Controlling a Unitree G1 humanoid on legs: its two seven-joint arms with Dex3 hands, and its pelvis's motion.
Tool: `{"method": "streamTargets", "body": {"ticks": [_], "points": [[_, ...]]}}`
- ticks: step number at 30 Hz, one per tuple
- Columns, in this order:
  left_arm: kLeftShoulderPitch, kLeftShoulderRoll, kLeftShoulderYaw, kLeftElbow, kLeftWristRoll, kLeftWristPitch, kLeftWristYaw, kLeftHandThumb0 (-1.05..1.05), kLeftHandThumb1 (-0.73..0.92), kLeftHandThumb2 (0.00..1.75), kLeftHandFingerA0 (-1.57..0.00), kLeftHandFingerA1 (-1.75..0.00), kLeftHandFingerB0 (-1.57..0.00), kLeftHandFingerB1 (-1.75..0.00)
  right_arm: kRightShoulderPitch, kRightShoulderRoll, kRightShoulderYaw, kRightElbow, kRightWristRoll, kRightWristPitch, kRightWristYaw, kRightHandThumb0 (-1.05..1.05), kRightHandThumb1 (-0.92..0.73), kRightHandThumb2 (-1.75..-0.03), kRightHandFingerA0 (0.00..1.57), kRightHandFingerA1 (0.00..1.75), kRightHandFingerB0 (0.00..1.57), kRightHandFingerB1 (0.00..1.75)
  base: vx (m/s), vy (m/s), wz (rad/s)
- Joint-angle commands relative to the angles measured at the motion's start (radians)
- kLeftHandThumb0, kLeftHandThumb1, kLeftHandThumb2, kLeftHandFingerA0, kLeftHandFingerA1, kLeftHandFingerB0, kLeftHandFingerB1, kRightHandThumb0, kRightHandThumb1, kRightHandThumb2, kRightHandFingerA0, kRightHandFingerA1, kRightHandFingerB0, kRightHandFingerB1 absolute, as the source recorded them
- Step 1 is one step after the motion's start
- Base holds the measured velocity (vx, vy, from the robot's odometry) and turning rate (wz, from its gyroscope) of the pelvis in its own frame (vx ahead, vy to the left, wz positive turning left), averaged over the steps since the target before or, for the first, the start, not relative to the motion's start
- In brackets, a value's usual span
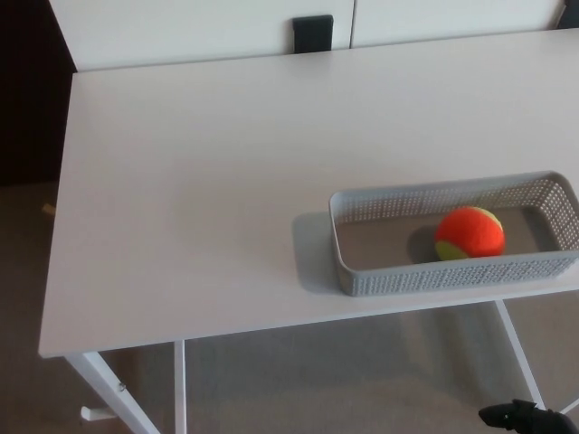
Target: The robot walk towards a table in front and uses its left hand to pickup a tennis ball on the left side and put it in a container on the right hand side
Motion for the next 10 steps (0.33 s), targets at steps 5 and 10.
{"method": "streamTargets", "body": {"ticks": [5,10], "points": [[-0.038,0.071,-0.076,0.106,0.111,-0.191,0.329,-0.7,0.76,0.63,-0.27,-0.34,-0.25,-0.3,-0.008,-0.021,-0.011,0.007,0.009,0.0,-0.005,-0.28,-0.69,-0.6,0.57,0.56,0.41,0.42,0.0,0.0,0.0],[-0.05,0.077,-0.09,0.124,0.1,-0.2,0.346,-0.7,0.77,0.63,-0.27,-0.35,-0.25,-0.3,-0.013,-0.02,-0.013,0.008,0.01,-0.004,-0.011,-0.26,-0.7,-0.61,0.58,0.57,0.42,0.43,0.0,0.0,0.0]]}}
